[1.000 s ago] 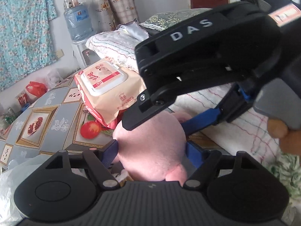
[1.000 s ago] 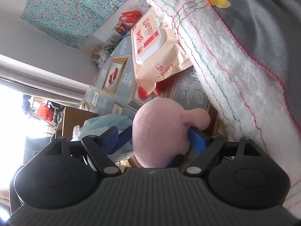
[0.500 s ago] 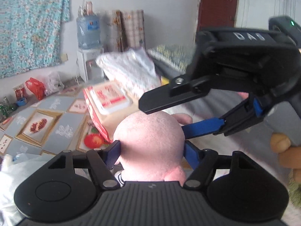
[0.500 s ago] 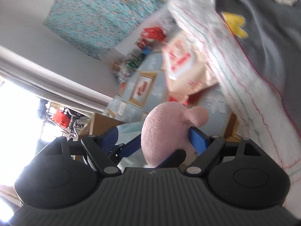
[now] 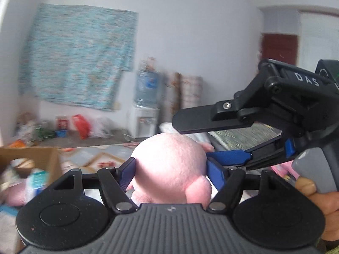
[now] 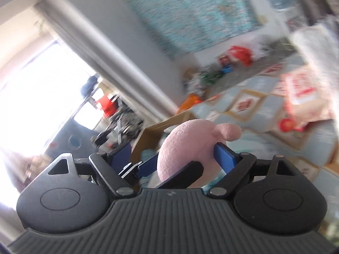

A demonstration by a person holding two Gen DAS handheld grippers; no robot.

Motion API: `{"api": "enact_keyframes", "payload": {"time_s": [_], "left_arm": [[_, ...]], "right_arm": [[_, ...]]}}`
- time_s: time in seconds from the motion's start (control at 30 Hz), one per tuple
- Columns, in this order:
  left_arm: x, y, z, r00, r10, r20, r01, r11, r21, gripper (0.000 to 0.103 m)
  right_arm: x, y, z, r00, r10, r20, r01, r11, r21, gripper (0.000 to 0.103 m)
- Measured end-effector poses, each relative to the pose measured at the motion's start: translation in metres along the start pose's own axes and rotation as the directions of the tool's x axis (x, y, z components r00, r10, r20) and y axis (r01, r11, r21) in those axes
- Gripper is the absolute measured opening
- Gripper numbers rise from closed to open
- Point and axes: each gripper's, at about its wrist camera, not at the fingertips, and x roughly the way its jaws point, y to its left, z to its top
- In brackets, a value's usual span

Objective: Organize soft objects
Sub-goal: 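Carry the plush pig over the cardboard box and lower it inside, then release the plush pig and push it down into the box with the right gripper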

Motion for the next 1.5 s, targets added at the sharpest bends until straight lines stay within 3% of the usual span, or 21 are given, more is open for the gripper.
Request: {"api": "enact_keyframes", "payload": {"time_s": [0.17, 0.3, 0.5, 0.67, 0.73, 0.87, 1.17, 1.37, 1.5], "left_arm": [[-0.037, 0.054, -0.006, 0.992, 0.124, 0.030, -0.120, 0.987, -0.107, 0.072], [-0.048, 0.102, -0.014, 0.977, 0.212, 0.006, -0.206, 0.956, -0.209, 0.072], [-0.043, 0.163, -0.030, 0.953, 0.294, -0.065, -0.300, 0.904, -0.305, 0.072], [-0.028, 0.198, -0.047, 0.947, 0.273, -0.171, -0.317, 0.884, -0.344, 0.074], [-0.016, 0.205, -0.054, 0.943, 0.232, -0.240, -0.309, 0.879, -0.365, 0.074], [-0.013, 0.211, -0.067, 0.946, 0.180, -0.270, -0.284, 0.863, -0.418, 0.073], [-0.023, 0.213, -0.068, 0.952, 0.209, -0.224, -0.289, 0.858, -0.425, 0.077], [-0.067, 0.214, -0.062, 0.948, 0.288, -0.135, -0.318, 0.850, -0.419, 0.087], [-0.115, 0.221, -0.061, 0.920, 0.384, -0.073, -0.378, 0.824, -0.422, 0.091]], "right_arm": [[0.060, 0.053, -0.004, 0.990, 0.079, -0.113, -0.086, 0.995, -0.055, 0.086], [0.120, 0.087, -0.014, 0.971, 0.102, -0.216, -0.118, 0.991, -0.060, 0.086], [0.208, 0.118, -0.032, 0.943, 0.048, -0.330, -0.085, 0.992, -0.098, 0.086], [0.258, 0.119, -0.042, 0.921, -0.044, -0.387, -0.027, 0.984, -0.177, 0.085], [0.268, 0.112, -0.043, 0.919, -0.085, -0.386, 0.009, 0.981, -0.195, 0.085], [0.273, 0.099, -0.044, 0.918, -0.114, -0.379, 0.037, 0.978, -0.205, 0.085], [0.253, 0.101, -0.037, 0.943, -0.097, -0.320, 0.026, 0.975, -0.219, 0.085], [0.228, 0.120, -0.028, 0.960, -0.066, -0.272, -0.007, 0.965, -0.260, 0.084], [0.226, 0.145, -0.030, 0.939, -0.059, -0.338, -0.063, 0.939, -0.338, 0.072]]}}
